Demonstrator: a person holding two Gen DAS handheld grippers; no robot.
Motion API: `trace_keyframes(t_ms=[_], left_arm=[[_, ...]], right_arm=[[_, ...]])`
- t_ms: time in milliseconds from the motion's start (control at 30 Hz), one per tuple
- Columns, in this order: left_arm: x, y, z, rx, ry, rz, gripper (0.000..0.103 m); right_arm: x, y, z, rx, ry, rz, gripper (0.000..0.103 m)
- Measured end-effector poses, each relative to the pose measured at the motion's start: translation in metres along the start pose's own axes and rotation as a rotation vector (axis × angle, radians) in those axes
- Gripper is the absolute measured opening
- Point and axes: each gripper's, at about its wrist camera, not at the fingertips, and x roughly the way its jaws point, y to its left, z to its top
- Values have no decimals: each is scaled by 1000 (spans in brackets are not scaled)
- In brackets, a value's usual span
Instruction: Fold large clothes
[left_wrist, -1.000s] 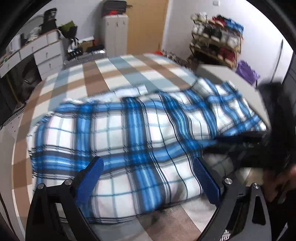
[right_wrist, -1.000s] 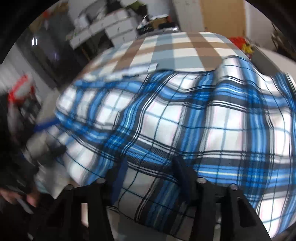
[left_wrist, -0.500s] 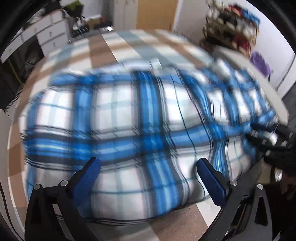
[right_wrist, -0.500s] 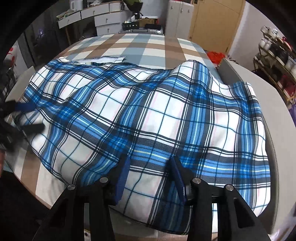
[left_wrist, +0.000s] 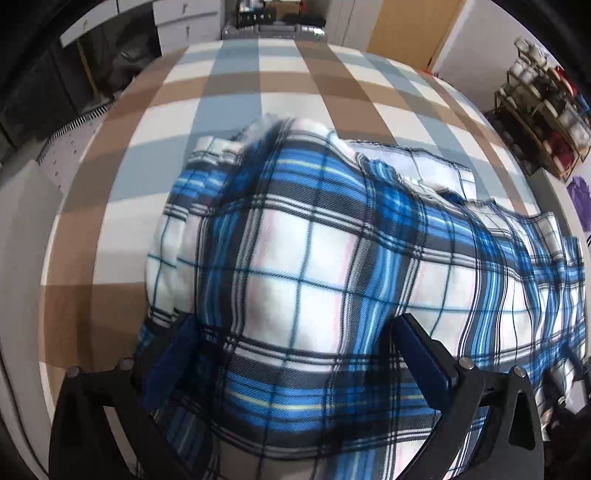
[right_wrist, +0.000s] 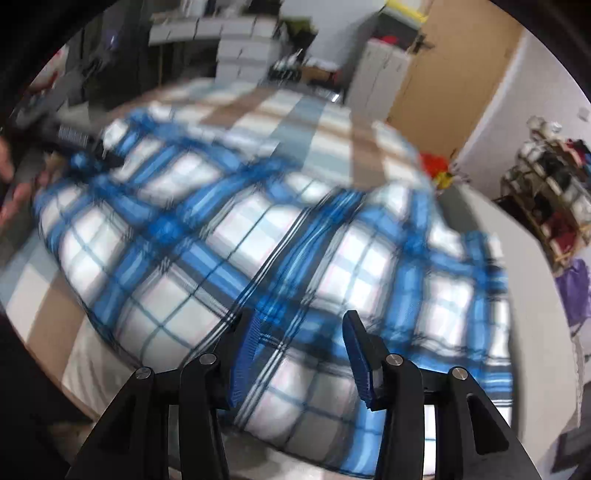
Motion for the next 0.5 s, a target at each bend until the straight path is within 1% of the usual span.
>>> trace_keyframes(t_ms=[100,167,200,233,267,300,333,367,400,433,467,500], left_arm=[[0,3,2,-9,5,6,102],[-4,9,6,-51,8,41,102],[-15,10,7,-70,-20,68,102],[-31,8,9,-79,-78,62,102],[-44,7,11,-83,-126,18,102],[-57,3,12,-86,-174,-72,102],[-67,-1,14,-91,-198,-194,102],[-69,-3,15,-95,-201,-278,102],[-66,-8,17,-98,-186,-385,102],[-57,-14,19,-101,-149,-453,102],[-46,-16,24,-105,-114,-488,102],[-36,-18,25,-113,-85,-493,102]], right_arm=[[4,-1,-1,-10,9,4,43],[3,-5,-2,16,22,28,45],[4,-8,-1,39,32,46,45],[4,-9,-1,49,36,56,45],[4,-11,-2,57,38,64,45],[3,-11,-2,62,39,69,45],[3,-11,-3,65,39,71,45],[3,-12,-3,69,39,74,45],[3,-11,-3,72,39,76,45],[3,-12,-2,76,39,79,45],[4,-13,-2,81,39,84,45],[4,-14,-2,85,38,91,46]])
